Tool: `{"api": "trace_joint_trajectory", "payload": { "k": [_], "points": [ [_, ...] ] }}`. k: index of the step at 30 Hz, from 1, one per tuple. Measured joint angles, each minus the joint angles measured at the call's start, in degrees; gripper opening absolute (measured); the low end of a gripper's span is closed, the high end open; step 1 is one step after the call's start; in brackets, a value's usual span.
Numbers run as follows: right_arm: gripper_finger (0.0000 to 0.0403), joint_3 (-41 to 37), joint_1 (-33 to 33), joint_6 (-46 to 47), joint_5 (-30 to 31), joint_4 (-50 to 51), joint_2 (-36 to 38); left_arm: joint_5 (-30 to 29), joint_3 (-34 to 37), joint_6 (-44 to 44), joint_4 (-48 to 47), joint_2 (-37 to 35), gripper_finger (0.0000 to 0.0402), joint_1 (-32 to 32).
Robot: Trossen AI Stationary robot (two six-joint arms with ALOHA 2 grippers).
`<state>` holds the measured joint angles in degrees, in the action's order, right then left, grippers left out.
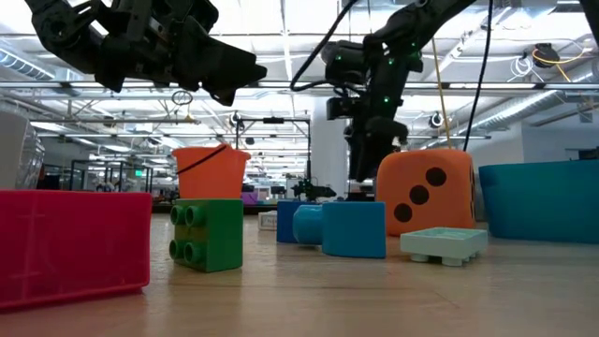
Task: Pick & Place Toys
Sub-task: Put the green game piece into the black bin
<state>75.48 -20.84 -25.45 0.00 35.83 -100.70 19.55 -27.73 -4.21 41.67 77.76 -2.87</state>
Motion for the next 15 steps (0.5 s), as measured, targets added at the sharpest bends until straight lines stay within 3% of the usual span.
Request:
{"api": "trace_joint_trajectory", "payload": {
  "k": [5, 12, 15],
  "points": [
    [0.0238, 0.0, 0.0, -2.5, 0.3, 7.4, -0.2, 0.0, 0.0, 0.0, 0.0, 0.0, 0.0152, 0.0],
    [0.0238, 0.1, 0.9, -3.2, 0.6, 7.1, -2.6, 0.0, 0.0, -0.1, 0.0, 0.0, 0.0152, 0.0],
    [0.0238, 0.0, 1.1, -3.7, 3.4, 7.3, -3.9, 0.0, 0.0, -0.1, 0.0, 0.0, 0.0152, 0.0]
  ]
}}
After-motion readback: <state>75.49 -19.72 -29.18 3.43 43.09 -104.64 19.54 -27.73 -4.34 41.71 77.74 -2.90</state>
